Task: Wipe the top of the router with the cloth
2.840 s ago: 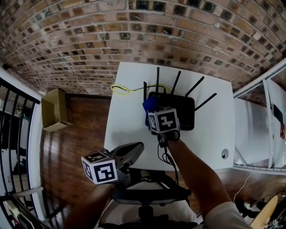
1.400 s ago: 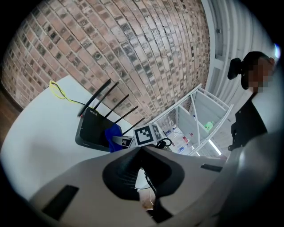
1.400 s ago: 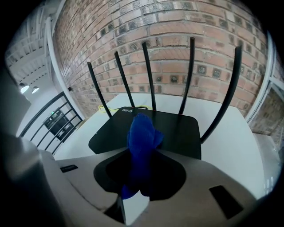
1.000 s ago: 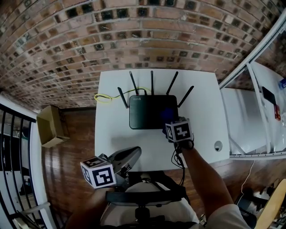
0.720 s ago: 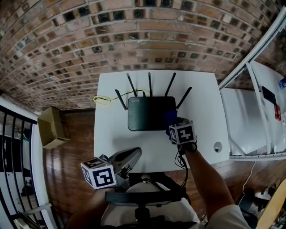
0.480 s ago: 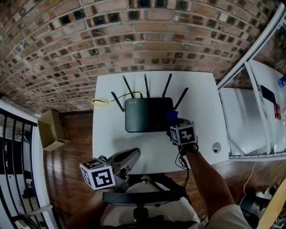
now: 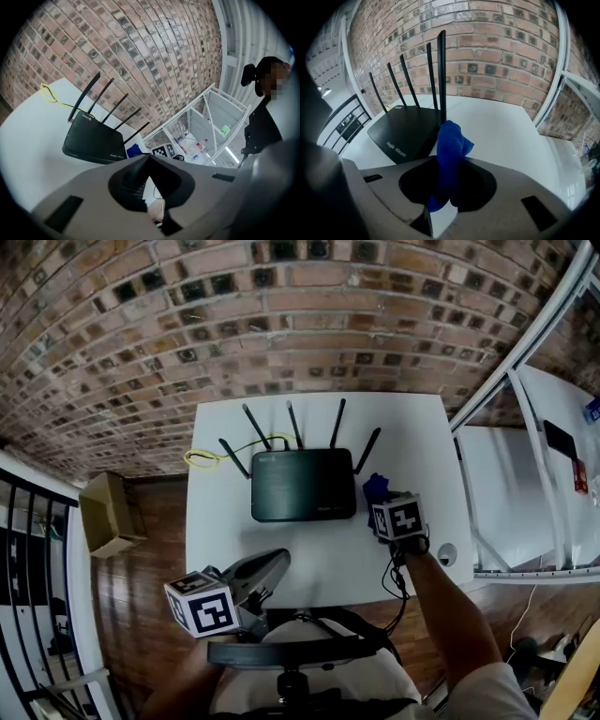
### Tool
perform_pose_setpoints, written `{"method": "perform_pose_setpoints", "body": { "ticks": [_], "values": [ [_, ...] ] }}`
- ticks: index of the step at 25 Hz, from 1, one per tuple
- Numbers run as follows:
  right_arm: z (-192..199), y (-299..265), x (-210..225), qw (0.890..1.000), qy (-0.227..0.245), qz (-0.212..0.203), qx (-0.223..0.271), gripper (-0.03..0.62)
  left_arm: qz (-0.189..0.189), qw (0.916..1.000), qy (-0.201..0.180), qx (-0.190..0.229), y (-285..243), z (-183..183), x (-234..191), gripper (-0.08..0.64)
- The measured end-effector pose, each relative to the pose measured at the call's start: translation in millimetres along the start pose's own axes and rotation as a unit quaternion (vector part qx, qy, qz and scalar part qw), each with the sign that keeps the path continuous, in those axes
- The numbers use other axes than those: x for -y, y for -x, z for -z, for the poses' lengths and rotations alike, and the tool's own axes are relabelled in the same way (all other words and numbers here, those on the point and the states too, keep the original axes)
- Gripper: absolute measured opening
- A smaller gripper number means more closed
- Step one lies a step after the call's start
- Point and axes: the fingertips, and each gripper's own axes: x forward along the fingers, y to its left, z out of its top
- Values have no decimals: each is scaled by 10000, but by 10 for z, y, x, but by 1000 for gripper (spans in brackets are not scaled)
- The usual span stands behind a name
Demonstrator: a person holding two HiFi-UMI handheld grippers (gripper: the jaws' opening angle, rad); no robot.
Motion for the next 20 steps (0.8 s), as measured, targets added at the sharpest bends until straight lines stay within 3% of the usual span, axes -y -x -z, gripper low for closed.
{"method": "perform_pose_setpoints", "body": {
  "ticks": [4, 11, 16, 20],
  "values": [
    [14, -58, 178, 9980, 605, 158, -78, 106, -62, 9999, -6, 117, -99, 3, 37, 11],
    [-108, -329, 51, 9854, 1701, -72, -74, 106, -513, 9983, 93, 262, -160, 91, -8, 11],
    [-251, -490, -35, 9791, 2026, -150, 85, 106, -758, 9962, 203, 378, -90, 183, -76, 11],
    [-310, -489, -183, 9681, 2474, -315, 234, 106, -740, 9963, 239, 374, -80, 189, -79, 11]
  ]
}}
